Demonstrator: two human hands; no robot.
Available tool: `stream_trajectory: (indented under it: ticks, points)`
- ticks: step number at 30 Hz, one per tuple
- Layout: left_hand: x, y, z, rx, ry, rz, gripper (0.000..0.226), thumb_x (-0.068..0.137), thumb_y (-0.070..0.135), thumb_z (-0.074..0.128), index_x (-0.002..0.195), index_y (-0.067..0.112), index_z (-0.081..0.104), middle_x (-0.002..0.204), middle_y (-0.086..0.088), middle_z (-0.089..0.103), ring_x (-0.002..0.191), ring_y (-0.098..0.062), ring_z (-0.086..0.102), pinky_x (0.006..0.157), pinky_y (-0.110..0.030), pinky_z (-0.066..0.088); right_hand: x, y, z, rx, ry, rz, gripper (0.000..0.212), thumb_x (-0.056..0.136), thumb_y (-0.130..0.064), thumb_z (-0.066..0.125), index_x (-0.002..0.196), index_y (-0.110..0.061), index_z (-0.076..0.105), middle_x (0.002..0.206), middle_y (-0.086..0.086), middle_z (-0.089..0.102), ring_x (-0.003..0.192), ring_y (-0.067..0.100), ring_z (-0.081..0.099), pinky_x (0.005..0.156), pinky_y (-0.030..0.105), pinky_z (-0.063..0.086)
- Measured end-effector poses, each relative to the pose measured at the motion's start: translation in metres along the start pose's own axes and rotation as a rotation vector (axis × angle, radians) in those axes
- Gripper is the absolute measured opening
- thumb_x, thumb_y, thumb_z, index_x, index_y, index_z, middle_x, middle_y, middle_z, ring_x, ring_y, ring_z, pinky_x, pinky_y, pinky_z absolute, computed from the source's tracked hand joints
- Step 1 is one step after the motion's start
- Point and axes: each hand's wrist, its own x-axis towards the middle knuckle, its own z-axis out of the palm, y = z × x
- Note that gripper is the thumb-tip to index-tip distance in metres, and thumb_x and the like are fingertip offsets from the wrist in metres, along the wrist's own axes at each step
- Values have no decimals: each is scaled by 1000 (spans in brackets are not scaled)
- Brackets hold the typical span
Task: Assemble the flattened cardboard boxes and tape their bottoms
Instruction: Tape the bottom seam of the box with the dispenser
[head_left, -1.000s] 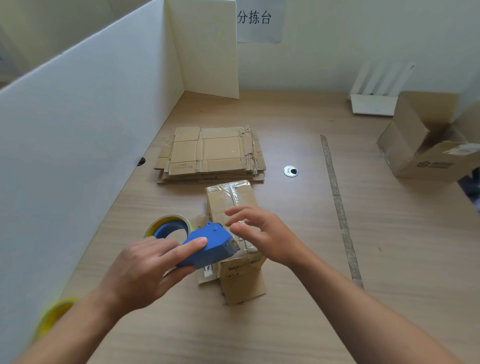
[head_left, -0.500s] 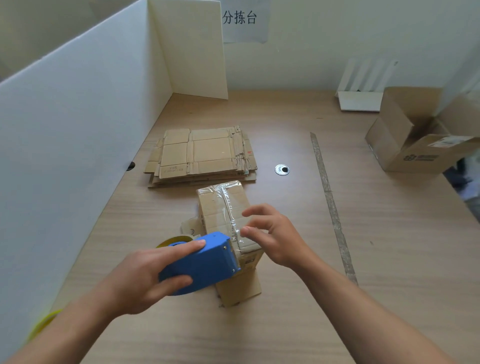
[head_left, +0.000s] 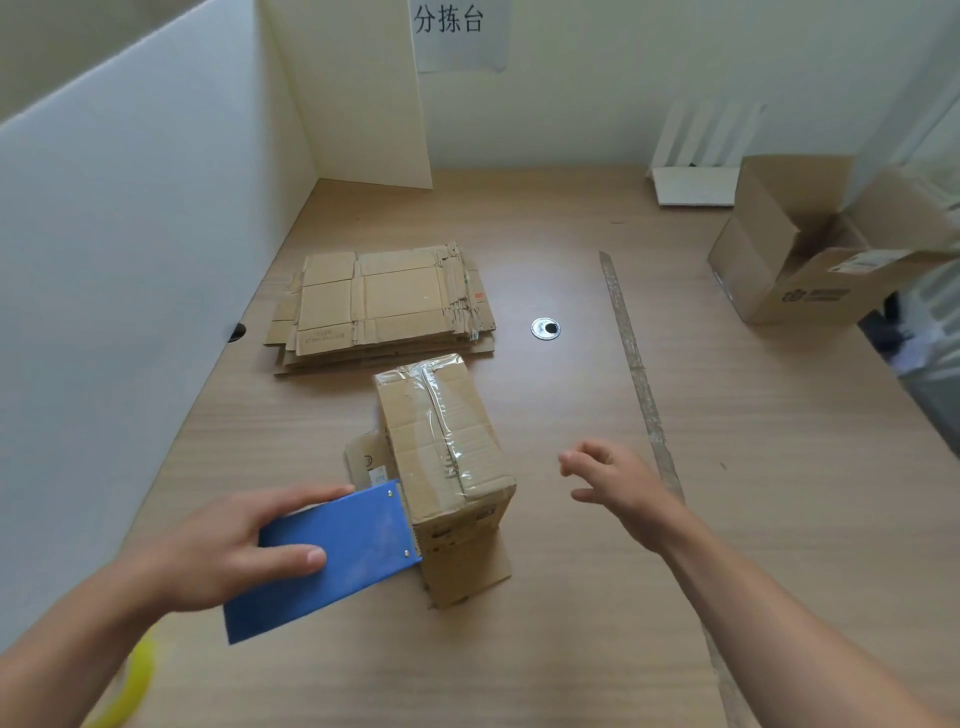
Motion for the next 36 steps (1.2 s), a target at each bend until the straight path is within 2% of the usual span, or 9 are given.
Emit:
stream_trajectory:
  ticks: [8, 18, 21, 25, 27, 28, 30, 32, 36]
  points:
    - [15, 1, 1, -79, -33, -120, 50, 68, 57, 68, 109, 78, 48, 117, 39, 60, 105, 5, 62, 88, -23, 47, 15, 14, 17, -31, 69, 102, 25, 94, -30, 67, 79, -12, 59, 85, 9, 53, 81, 19, 50, 73, 37, 48]
    - [23, -3, 3, -81, -75, -250, 46, 68, 53, 68, 106, 74, 54, 113, 33, 65, 100, 3, 65, 91, -27, 49, 34, 34, 46, -158, 4, 153, 29, 93, -38, 67, 76, -15, 62, 68, -2, 48, 67, 15, 43, 68, 33, 37]
    - [24, -4, 5, -72, -58, -274, 43, 67, 52, 68, 104, 71, 59, 110, 33, 66, 96, 5, 66, 87, -26, 48, 32, 38, 66, -114, -38, 186, 29, 95, -40, 63, 81, -15, 62, 76, 1, 49, 75, 17, 45, 72, 34, 40]
    - [24, -4, 6, -41, -54, -310, 49, 65, 55, 67, 113, 60, 60, 109, 32, 67, 95, 4, 66, 95, -33, 50, 28, 43, 82, -63, -8, 210, 28, 98, -47, 56, 87, -21, 60, 80, -3, 53, 75, 15, 49, 78, 36, 48]
    - [25, -4, 6, -24, -55, -322, 53, 63, 57, 66, 115, 59, 59, 111, 29, 68, 97, 3, 66, 97, -35, 49, 26, 44, 81, -112, 33, 195, 28, 96, -49, 58, 105, -22, 61, 99, -1, 60, 92, 17, 58, 88, 36, 49]
    - [25, -4, 6, -19, -54, -325, 54, 63, 58, 66, 116, 59, 59, 112, 28, 68, 99, 2, 66, 98, -36, 49, 25, 43, 80, -168, 71, 167, 28, 95, -47, 60, 107, -21, 61, 106, 4, 61, 98, 21, 58, 85, 32, 46]
    - [25, -3, 7, -19, -50, -327, 53, 63, 57, 67, 116, 59, 59, 113, 27, 68, 98, 1, 66, 98, -36, 49, 21, 40, 78, -282, 115, 39, 16, 95, -35, 62, 90, -20, 59, 103, 11, 61, 93, 22, 56, 75, 28, 38]
    - [24, -3, 8, -17, -39, -332, 49, 64, 55, 67, 112, 62, 57, 110, 28, 68, 95, 4, 65, 96, -32, 49, 17, 36, 76, -331, 61, -65, 19, 95, -24, 60, 77, -21, 55, 97, 10, 60, 90, 21, 53, 74, 29, 37]
    - [23, 0, 9, -13, -36, -331, 46, 65, 53, 67, 108, 63, 56, 108, 31, 67, 93, 8, 64, 93, -27, 49, 8, 28, 65, -315, -67, -109, 12, 93, -23, 64, 82, -20, 63, 106, 2, 56, 103, 13, 54, 85, 24, 37]
